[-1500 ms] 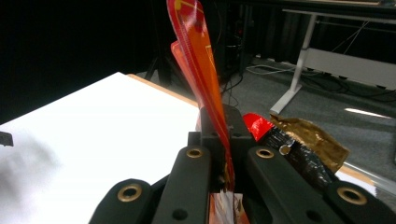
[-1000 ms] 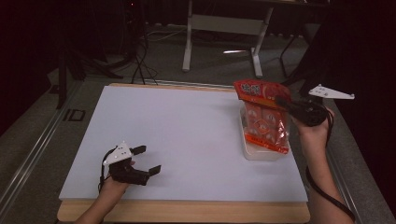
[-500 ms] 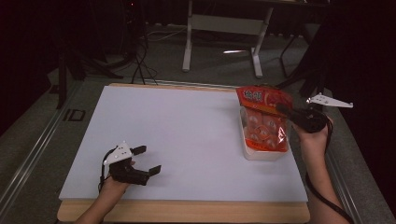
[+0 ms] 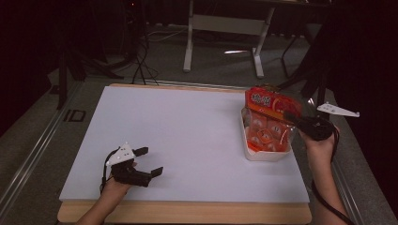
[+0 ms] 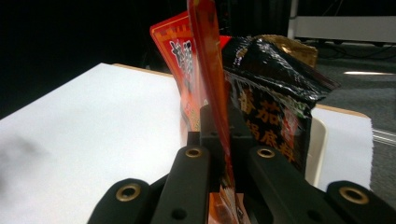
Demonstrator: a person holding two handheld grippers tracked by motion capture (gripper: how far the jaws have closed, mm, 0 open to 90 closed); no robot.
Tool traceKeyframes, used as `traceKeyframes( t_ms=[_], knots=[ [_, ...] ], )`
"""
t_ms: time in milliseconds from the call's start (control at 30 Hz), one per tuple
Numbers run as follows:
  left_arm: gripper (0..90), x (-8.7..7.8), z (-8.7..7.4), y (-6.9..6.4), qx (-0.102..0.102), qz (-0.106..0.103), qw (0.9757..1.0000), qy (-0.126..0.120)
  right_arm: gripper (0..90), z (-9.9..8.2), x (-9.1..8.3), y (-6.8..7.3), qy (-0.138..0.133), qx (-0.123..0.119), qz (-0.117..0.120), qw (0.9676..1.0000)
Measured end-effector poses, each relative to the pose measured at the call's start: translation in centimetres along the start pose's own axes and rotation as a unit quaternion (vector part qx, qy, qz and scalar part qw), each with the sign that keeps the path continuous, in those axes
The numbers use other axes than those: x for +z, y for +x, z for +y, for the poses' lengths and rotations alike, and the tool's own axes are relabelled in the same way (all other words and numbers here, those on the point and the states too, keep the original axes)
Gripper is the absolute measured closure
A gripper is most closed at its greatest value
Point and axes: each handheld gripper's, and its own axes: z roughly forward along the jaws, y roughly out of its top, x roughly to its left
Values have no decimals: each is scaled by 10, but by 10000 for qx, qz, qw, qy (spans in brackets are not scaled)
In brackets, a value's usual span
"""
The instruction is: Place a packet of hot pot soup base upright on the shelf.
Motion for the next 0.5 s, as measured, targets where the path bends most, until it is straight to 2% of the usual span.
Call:
traceKeyframes(
  t_ms=[500],
  knots=[
    [16,-1,-2,2,-56,-14,10000,-3,888,-21,-9,-8,-35,164,35,9999]
  ],
)
